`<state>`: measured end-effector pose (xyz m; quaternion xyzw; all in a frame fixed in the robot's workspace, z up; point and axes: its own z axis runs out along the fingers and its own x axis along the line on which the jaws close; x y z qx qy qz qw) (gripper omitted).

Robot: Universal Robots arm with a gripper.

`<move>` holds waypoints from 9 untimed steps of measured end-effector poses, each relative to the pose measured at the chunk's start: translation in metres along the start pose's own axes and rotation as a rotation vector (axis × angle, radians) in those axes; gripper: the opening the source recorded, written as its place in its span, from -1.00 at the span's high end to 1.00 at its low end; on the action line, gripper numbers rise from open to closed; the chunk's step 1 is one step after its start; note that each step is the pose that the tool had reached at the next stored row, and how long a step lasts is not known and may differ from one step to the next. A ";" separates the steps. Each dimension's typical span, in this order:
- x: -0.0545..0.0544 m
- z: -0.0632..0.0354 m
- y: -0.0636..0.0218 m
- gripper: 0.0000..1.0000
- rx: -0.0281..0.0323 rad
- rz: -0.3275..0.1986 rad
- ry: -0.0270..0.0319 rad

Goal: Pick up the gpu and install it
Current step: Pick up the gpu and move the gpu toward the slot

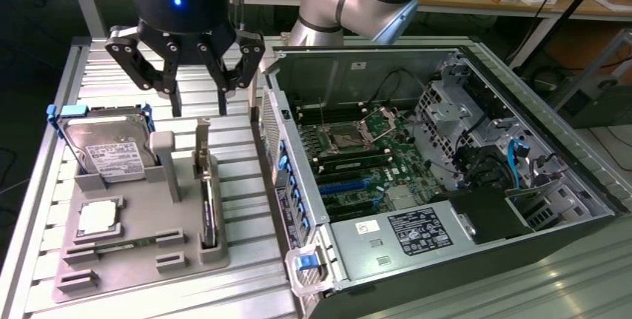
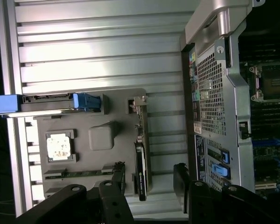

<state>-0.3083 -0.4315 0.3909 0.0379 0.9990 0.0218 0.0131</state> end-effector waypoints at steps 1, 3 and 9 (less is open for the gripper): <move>0.000 0.0008 0.0000 -0.08 0.0000 0.000 0.0000; 0.000 0.0027 -0.0001 -0.08 0.0001 0.000 0.0001; 0.000 0.0063 -0.0003 -0.08 0.0001 0.000 0.0001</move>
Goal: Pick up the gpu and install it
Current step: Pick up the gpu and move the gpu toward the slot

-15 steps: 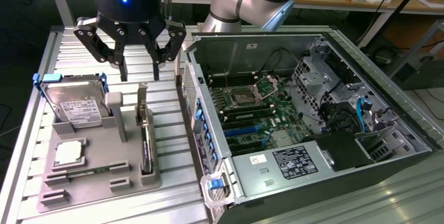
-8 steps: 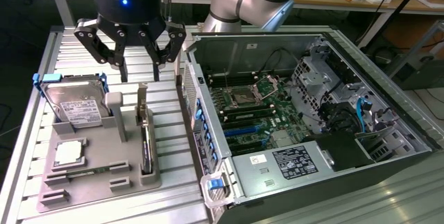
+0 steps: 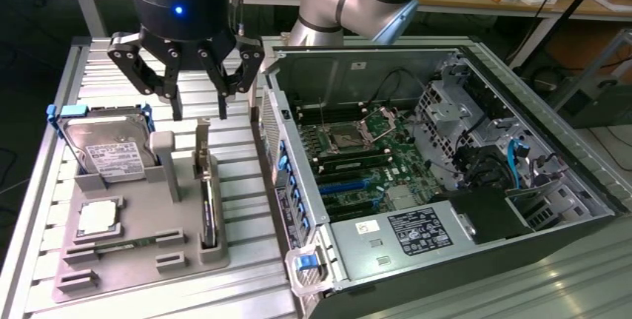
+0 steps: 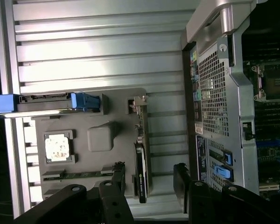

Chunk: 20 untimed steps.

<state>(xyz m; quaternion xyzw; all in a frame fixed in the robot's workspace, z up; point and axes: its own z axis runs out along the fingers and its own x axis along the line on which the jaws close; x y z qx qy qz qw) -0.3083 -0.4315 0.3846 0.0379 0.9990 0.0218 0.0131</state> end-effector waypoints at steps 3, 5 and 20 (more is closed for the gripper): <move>0.000 0.0010 0.0000 -0.08 0.0001 0.000 0.0001; 0.000 0.0015 -0.0001 -0.08 0.0000 0.000 0.0000; 0.000 0.0043 -0.0002 -0.08 -0.0001 0.000 -0.0003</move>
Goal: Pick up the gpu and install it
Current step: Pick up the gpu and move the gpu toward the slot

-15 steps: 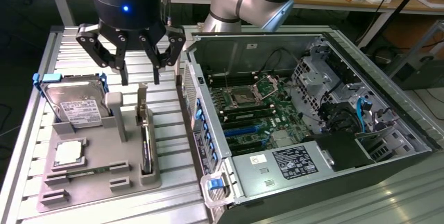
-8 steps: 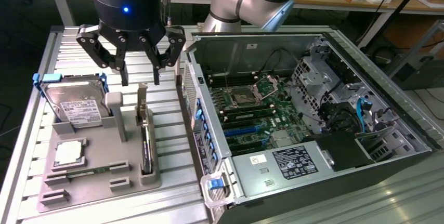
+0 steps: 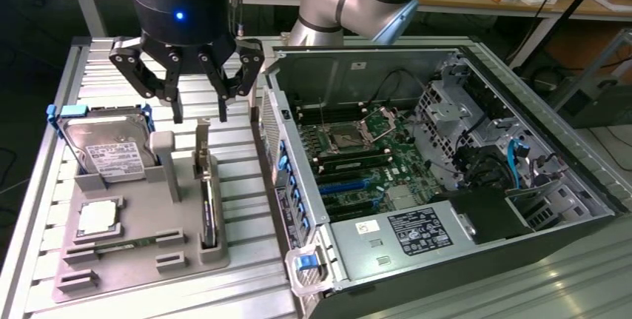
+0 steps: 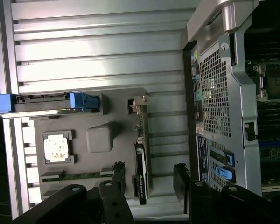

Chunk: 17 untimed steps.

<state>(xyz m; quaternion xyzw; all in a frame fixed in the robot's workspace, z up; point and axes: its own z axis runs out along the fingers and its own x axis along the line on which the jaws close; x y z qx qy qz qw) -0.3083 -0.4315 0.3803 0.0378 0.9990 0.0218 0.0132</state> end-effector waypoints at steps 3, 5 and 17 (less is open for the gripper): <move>0.000 0.0008 0.0000 -0.08 0.0000 0.000 0.0000; 0.000 0.0014 -0.0001 -0.08 0.0001 0.000 -0.0001; 0.000 0.0039 -0.0002 -0.08 0.0001 0.000 -0.0004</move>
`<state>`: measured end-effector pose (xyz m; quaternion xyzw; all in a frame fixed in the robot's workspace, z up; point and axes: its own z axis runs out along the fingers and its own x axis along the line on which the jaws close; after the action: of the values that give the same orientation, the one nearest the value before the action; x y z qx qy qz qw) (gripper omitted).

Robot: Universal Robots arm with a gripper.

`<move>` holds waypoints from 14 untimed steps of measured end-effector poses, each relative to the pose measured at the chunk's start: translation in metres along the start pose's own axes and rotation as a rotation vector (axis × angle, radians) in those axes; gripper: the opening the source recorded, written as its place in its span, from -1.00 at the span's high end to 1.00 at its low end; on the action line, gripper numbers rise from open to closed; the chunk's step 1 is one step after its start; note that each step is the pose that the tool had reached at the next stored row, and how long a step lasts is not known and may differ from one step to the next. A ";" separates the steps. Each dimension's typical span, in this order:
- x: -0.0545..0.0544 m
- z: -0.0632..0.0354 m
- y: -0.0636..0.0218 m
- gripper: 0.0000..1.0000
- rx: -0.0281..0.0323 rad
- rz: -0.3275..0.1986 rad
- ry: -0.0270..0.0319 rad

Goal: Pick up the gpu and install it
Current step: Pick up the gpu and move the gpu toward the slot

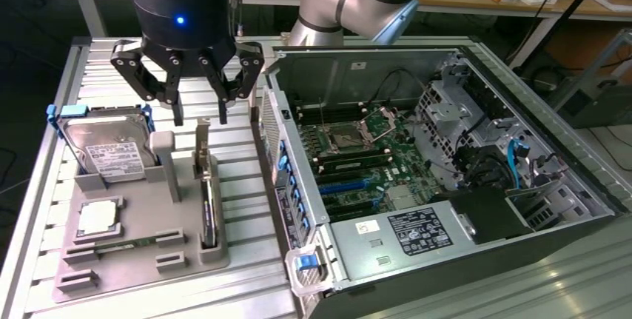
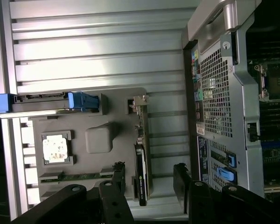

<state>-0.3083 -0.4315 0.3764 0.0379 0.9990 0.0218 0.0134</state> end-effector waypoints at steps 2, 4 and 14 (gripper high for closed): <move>0.000 0.0004 0.0000 -0.08 -0.0001 0.000 -0.0001; 0.000 0.0008 0.0000 -0.08 -0.0001 0.000 0.0000; 0.000 0.0031 -0.0001 -0.08 -0.0001 0.000 -0.0003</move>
<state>-0.3083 -0.4315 0.3732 0.0378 0.9990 0.0218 0.0135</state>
